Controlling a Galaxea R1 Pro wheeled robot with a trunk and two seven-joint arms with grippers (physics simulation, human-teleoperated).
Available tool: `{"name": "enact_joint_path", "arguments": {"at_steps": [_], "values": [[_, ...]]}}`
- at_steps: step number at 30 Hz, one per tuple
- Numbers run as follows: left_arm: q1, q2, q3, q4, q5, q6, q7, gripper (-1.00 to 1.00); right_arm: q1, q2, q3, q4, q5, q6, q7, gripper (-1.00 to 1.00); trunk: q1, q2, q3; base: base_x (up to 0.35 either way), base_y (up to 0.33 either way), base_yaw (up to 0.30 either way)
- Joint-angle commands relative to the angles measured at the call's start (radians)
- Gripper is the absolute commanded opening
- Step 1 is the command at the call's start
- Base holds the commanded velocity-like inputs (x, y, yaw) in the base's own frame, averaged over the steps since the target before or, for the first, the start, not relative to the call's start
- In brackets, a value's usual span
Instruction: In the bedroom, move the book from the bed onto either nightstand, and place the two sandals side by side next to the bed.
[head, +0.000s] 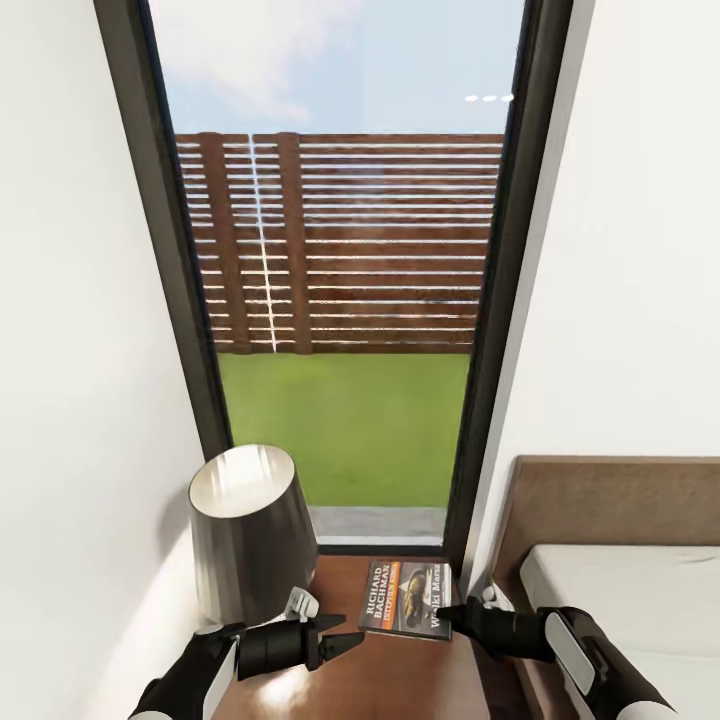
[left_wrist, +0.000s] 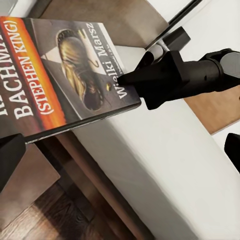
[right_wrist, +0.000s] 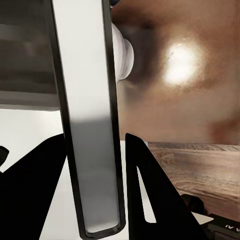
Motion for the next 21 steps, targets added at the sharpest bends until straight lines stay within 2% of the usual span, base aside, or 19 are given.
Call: {"name": "enact_joint_path", "arguments": {"at_steps": [1, 21], "values": [[-0.001, -0.002, 0.008, -0.001, -0.009, 0.011, -0.007, 1.00, -0.001, 0.001, -0.003, -0.001, 0.000, 0.006, 0.003, -1.00, 0.004, -0.008, -0.004, 0.000, 0.000, 0.000], [-0.001, -0.002, 0.009, -0.001, -0.009, 0.011, -0.006, 1.00, -0.001, 0.016, 0.003, 0.000, 0.000, 0.006, 0.004, -1.00, 0.081, -0.148, -0.067, 0.000, 0.000, 0.000]]}}
